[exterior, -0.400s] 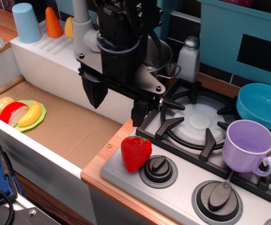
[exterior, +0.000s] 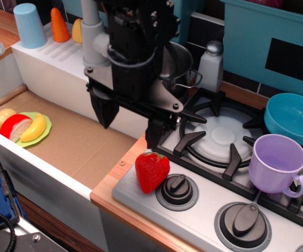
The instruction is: Put strawberry in pot
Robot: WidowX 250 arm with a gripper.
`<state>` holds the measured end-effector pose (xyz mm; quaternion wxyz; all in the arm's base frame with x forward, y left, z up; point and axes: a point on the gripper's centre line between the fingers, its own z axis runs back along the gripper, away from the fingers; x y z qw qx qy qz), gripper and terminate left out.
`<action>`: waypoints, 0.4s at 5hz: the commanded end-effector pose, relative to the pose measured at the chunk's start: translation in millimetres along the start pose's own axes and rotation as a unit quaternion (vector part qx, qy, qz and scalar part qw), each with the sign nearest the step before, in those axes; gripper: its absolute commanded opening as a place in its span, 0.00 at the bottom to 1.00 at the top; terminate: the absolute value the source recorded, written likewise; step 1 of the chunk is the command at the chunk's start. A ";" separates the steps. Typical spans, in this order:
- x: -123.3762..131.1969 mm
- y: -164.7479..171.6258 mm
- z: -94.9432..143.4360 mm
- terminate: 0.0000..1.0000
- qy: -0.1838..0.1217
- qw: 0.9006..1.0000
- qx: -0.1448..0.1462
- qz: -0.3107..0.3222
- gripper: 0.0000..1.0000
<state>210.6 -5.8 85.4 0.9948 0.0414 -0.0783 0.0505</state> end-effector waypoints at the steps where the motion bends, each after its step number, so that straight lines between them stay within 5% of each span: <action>1: 4.2 -7.6 -0.7 0.00 -0.018 0.999 -0.031 0.001 1.00; 2: 3.5 -11.8 -6.7 0.00 -0.025 0.998 -0.050 -0.003 1.00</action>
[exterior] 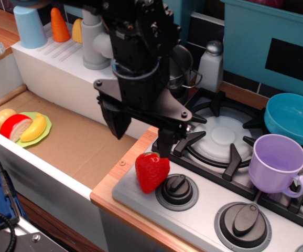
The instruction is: Put strawberry in pot
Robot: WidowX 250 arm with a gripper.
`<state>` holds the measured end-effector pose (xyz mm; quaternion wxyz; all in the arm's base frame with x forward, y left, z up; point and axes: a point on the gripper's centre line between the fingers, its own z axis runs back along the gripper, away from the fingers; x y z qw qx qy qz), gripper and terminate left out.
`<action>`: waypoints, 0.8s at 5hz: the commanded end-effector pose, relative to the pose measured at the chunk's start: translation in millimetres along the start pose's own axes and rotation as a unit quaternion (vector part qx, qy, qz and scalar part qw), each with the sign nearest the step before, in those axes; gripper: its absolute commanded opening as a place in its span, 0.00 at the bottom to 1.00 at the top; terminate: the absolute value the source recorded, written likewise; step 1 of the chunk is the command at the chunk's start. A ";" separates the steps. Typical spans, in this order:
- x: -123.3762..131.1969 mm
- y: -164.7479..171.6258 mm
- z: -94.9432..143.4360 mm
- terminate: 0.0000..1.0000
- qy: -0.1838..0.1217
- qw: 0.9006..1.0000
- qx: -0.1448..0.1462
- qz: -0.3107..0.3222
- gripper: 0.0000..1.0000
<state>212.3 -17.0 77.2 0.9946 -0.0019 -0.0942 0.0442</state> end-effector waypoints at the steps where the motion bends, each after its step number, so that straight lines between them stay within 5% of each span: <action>1: 2.7 -2.5 -6.9 0.00 -0.012 1.000 -0.011 0.000 1.00; 4: 7.4 -8.1 -24.4 0.00 -0.017 0.999 -0.035 0.009 1.00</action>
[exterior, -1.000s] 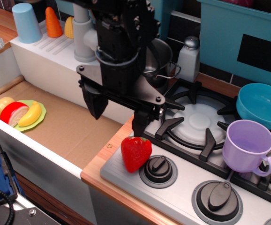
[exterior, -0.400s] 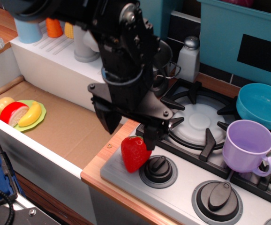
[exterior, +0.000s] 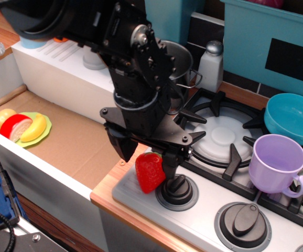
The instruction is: Put strawberry in pot
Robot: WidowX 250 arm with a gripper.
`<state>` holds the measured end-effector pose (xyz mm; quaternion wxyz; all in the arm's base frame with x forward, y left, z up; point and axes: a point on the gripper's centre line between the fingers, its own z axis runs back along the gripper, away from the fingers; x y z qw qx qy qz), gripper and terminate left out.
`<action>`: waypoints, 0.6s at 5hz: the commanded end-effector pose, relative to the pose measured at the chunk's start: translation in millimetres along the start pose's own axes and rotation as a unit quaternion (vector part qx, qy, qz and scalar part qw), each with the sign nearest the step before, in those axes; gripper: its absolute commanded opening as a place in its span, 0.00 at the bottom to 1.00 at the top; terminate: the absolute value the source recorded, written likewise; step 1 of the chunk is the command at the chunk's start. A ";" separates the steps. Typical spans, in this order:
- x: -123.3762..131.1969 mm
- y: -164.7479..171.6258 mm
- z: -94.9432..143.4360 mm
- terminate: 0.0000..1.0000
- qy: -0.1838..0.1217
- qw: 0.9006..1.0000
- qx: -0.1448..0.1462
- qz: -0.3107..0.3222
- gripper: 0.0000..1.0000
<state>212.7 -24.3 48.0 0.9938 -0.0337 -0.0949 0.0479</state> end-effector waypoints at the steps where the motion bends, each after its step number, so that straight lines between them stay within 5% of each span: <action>1: 13.9 -3.5 -2.0 0.00 -0.025 1.000 -0.011 0.004 1.00; 3: 7.4 -6.9 -5.3 0.00 -0.032 0.999 -0.017 0.015 1.00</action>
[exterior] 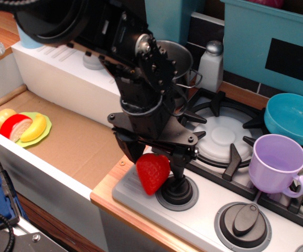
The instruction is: Put strawberry in pot
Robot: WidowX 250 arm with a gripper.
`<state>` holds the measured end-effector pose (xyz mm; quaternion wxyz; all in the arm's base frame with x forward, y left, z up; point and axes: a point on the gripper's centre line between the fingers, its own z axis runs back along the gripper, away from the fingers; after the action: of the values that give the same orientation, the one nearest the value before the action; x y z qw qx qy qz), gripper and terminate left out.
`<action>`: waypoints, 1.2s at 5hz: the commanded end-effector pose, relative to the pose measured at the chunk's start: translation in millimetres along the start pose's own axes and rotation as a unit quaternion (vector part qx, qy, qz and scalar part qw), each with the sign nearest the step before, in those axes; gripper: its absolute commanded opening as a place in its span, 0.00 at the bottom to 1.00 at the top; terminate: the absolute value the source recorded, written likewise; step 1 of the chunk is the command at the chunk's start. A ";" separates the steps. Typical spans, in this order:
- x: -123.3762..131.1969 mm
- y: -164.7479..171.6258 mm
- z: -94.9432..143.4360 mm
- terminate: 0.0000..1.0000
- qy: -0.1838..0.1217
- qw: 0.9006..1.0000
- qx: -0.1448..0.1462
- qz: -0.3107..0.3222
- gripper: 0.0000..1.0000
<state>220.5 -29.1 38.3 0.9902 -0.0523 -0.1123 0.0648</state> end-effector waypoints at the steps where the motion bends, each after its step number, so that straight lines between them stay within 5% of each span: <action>1: -0.8 -3.7 6.3 0.00 -0.015 1.000 0.000 0.000 1.00; 4: -7.8 1.7 -1.6 0.00 -0.026 1.000 -0.013 0.007 1.00; 5: -7.4 1.7 -4.2 0.00 -0.026 0.999 -0.018 0.012 0.00; 6: -0.8 8.7 13.3 0.00 -0.008 1.000 0.003 0.002 0.00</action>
<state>212.9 -12.4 58.3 0.9946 -0.0320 -0.0820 0.0541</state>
